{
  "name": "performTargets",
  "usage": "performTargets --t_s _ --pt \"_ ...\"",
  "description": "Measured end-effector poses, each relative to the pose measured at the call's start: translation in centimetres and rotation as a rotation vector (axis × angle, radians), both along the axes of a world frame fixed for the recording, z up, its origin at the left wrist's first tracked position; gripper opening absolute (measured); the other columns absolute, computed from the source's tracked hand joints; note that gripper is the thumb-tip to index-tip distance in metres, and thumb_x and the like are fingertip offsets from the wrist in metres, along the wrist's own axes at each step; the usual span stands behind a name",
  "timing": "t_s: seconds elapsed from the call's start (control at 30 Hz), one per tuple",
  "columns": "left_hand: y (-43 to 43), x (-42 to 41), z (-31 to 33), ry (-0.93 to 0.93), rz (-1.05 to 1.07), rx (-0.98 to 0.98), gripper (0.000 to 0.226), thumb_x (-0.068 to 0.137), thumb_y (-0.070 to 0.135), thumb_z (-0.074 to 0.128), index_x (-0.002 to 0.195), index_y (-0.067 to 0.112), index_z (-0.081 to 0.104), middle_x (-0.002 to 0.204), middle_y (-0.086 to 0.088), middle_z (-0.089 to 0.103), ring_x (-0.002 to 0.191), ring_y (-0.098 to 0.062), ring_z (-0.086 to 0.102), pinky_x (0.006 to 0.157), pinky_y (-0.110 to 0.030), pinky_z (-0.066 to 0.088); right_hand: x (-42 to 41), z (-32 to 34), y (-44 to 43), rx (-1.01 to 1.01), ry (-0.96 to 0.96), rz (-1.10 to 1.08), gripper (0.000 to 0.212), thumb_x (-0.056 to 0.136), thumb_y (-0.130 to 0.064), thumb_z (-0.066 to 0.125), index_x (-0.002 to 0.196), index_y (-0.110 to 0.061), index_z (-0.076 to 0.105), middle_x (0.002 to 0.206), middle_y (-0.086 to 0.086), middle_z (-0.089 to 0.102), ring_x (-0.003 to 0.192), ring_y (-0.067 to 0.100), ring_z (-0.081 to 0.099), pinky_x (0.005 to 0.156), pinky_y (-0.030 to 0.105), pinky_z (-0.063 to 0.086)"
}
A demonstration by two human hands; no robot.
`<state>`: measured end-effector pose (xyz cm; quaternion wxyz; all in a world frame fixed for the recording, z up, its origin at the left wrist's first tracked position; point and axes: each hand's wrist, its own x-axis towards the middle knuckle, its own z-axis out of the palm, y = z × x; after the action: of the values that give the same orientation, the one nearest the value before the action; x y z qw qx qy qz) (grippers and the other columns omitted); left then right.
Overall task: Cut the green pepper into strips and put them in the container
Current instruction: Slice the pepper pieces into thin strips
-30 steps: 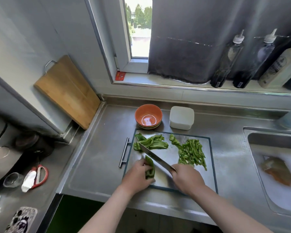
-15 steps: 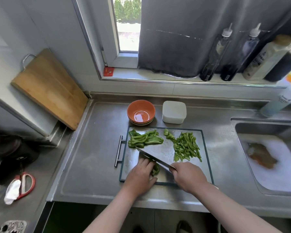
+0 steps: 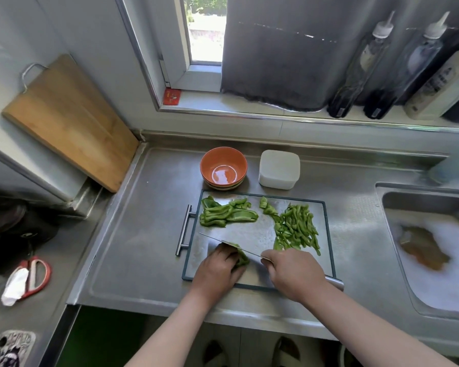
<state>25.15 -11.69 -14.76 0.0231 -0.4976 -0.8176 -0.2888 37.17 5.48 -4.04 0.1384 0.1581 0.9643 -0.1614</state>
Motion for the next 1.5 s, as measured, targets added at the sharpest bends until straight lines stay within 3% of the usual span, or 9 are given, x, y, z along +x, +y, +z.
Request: performTargets --t_s 0.23,0.43,0.67,0.9,1.13,1.23,1.4,1.5 --pt "-1.0 -0.5 -0.7 -0.035 -0.036 0.009 0.021 0.091 0.032 0.068 0.101 0.014 0.072 0.105 -0.002 0.067 0.1 -0.022 0.062 0.076 -0.035 0.057 -0.5 -0.1 -0.2 0.056 -0.009 0.036 0.02 0.099 -0.032 0.038 0.102 -0.025 0.057 0.074 0.0 0.049 0.068 0.031 0.048 0.056 0.035 0.036" --pt "-1.4 -1.3 -0.3 -0.055 -0.083 -0.026 0.027 0.091 0.036 0.062 0.102 0.014 0.073 0.107 -0.002 0.068 0.099 -0.021 0.062 0.077 -0.036 0.057 -0.7 0.3 0.1 0.073 -0.028 0.053 0.018 0.099 -0.031 0.04 0.104 -0.025 0.056 0.074 -0.002 0.046 0.067 0.031 0.045 0.05 0.034 0.029" --pt "-1.0 -1.8 0.3 -0.058 -0.095 -0.017 0.025 0.086 0.037 0.067 0.095 0.015 0.072 0.103 -0.001 0.067 0.095 -0.018 0.061 0.077 -0.032 0.056 -1.1 0.0 -0.1 0.013 -0.063 -0.012 0.018 0.093 -0.026 0.039 0.1 -0.025 0.055 0.075 0.0 0.048 0.068 0.031 0.049 0.058 0.036 0.045" --pt "-1.0 -1.9 0.0 -0.058 -0.094 0.012 0.023 0.086 0.036 0.07 0.093 0.015 0.072 0.101 0.0 0.067 0.094 -0.019 0.061 0.076 -0.031 0.055 -1.4 0.3 -0.6 0.012 -0.086 0.002 0.018 0.094 -0.019 0.039 0.097 -0.021 0.057 0.069 -0.001 0.041 0.069 0.032 0.047 0.047 0.034 0.024" --pt "-0.8 -2.0 -0.6 -0.097 -0.101 0.042 0.021 0.087 0.032 0.072 0.092 0.012 0.071 0.106 0.0 0.067 0.101 -0.02 0.061 0.084 -0.034 0.053 -2.4 0.4 -0.4 -0.046 -0.149 -0.021 0.014 0.092 -0.014 0.041 0.084 -0.022 0.05 0.074 0.003 0.046 0.069 0.031 0.047 0.047 0.032 0.022" --pt "-0.8 -2.2 -0.6 -0.106 -0.127 0.038 0.02 0.088 0.031 0.071 0.093 0.012 0.07 0.107 -0.001 0.066 0.103 -0.02 0.061 0.085 -0.034 0.053 -2.0 0.2 0.3 -0.101 -0.164 -0.04 0.015 0.096 -0.018 0.041 0.084 -0.023 0.049 0.07 0.0 0.044 0.07 0.029 0.047 0.05 0.033 0.027" --pt "-0.9 -2.1 -0.4 -0.079 -0.14 0.021 0.023 0.088 0.033 0.07 0.092 0.011 0.069 0.106 -0.003 0.066 0.103 -0.021 0.061 0.083 -0.033 0.053 -3.8 -1.3 0.2 -0.193 -0.187 -0.093 0.02 0.097 -0.022 0.041 0.089 -0.021 0.059 0.086 0.007 0.063 0.08 0.032 0.06 0.063 0.035 0.045" --pt "-0.6 -1.9 -0.2 -0.052 -0.116 -0.007 0.031 0.087 0.042 0.072 0.085 0.011 0.068 0.098 -0.002 0.066 0.097 -0.021 0.061 0.079 -0.032 0.053 -5.3 -1.8 -0.7 -0.176 -0.176 -0.065 0.02 0.095 -0.02 0.042 0.097 -0.019 0.062 0.09 0.008 0.064 0.079 0.032 0.059 0.065 0.035 0.046"
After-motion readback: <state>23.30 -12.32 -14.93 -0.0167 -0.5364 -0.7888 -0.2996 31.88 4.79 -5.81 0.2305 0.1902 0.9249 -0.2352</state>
